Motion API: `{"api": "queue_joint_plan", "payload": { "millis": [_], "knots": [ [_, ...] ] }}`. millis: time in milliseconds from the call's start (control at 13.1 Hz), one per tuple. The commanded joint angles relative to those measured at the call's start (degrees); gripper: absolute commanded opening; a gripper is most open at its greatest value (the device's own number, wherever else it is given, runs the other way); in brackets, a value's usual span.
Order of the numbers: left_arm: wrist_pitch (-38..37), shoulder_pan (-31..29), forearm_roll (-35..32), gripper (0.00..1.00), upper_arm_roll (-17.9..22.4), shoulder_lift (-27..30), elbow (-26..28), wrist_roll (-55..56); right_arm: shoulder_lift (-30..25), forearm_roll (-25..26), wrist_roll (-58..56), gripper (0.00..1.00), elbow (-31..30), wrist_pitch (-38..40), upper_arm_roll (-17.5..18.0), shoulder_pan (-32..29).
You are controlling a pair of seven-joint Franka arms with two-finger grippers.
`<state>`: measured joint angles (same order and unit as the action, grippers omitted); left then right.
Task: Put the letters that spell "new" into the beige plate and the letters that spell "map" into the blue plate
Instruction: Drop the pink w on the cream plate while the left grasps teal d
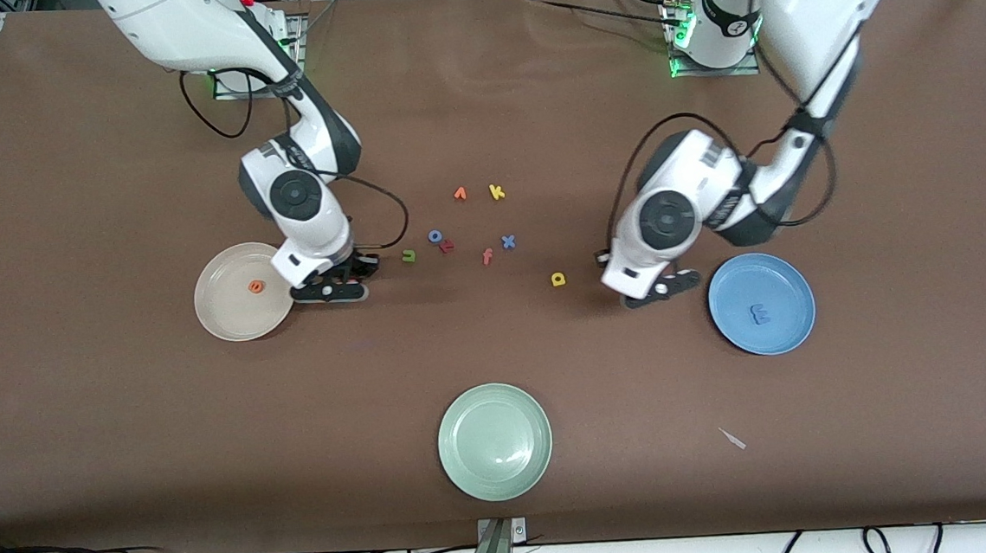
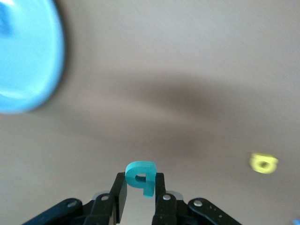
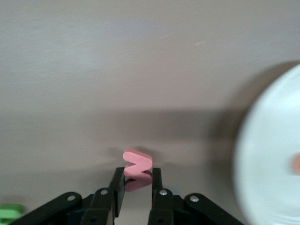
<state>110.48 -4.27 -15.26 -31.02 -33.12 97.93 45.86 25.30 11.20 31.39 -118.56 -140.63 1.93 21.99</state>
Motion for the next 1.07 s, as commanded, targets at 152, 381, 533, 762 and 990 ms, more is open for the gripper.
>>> {"api": "queue_joint_plan", "payload": {
  "millis": [152,381,533,762,990],
  "knots": [
    [-0.61,-7.76,-7.67,0.08,1.14,-0.01,0.95,-14.82,-12.54,-0.12,-12.99,0.14,-11.31,2.56,-7.53,0.07],
    [2.53,-10.04,-12.58,0.08,2.54,-2.90,1.73,-15.54,-14.58,-0.12,-15.30,0.25,-17.91,-4.18,-9.84,0.07],
    [6.14,-13.30,-12.96,0.16,2.37,-4.14,2.70,-19.64,-13.88,-0.21,-15.30,0.63,-18.28,-5.97,-9.92,0.07],
    [6.86,-13.93,-12.52,1.00,2.28,-4.50,2.27,-20.46,-13.61,-0.83,-11.72,0.71,-17.32,-5.88,-8.88,0.60],
    [6.07,-12.26,-11.90,1.00,-1.13,-3.79,2.18,-15.92,-10.46,-0.83,-0.49,0.72,-13.02,-5.79,-1.95,0.77]
  ]
}}
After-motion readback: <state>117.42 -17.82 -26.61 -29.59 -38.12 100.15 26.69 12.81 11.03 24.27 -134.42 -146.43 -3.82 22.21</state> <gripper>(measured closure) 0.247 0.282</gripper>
